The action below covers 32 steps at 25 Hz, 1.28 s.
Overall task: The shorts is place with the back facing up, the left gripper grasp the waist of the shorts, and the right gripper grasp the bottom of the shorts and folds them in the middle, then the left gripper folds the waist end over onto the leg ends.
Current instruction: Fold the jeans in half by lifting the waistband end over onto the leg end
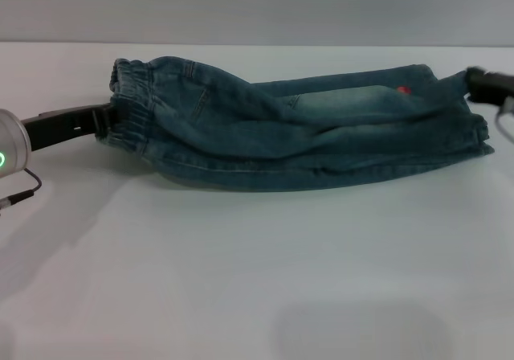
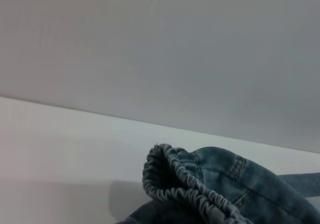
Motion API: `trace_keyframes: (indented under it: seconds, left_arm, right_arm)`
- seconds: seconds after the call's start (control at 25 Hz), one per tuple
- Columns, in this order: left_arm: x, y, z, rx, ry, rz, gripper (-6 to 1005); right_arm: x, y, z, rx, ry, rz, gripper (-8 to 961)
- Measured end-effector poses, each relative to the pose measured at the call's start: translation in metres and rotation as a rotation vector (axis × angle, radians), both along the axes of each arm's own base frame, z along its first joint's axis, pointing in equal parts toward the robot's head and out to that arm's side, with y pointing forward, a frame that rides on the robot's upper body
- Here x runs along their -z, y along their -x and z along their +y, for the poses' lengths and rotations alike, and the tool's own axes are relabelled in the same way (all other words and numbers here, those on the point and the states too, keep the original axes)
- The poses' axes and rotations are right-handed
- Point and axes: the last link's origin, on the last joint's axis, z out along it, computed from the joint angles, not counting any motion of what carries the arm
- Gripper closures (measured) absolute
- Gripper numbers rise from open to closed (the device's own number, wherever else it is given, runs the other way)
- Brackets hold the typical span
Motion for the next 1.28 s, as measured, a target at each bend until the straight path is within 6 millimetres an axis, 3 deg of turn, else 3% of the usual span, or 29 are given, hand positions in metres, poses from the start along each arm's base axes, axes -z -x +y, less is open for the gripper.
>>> trace_keyframes:
  seconds: [0.28,0.4,0.68,1.28]
  left_arm:
    - [0.001,-0.003,0.002,0.014,0.001,-0.001,893]
    - [0.003,-0.018,0.002,0.070,-0.002,-0.061,893]
    - [-0.004,-0.035,0.002,0.139,-0.029,-0.145,893]
    - [-0.007,-0.072,-0.007,0.265,-0.008,-0.160,900]
  right_arm:
    - [0.050,0.020,-0.021,-0.095,0.167,0.039,932]
    - [0.066,0.031,-0.026,-0.126,0.219,0.053,932]
    - [0.078,0.050,-0.026,-0.186,0.269,0.069,930]
    - [0.112,0.100,-0.032,-0.307,0.388,0.147,926]
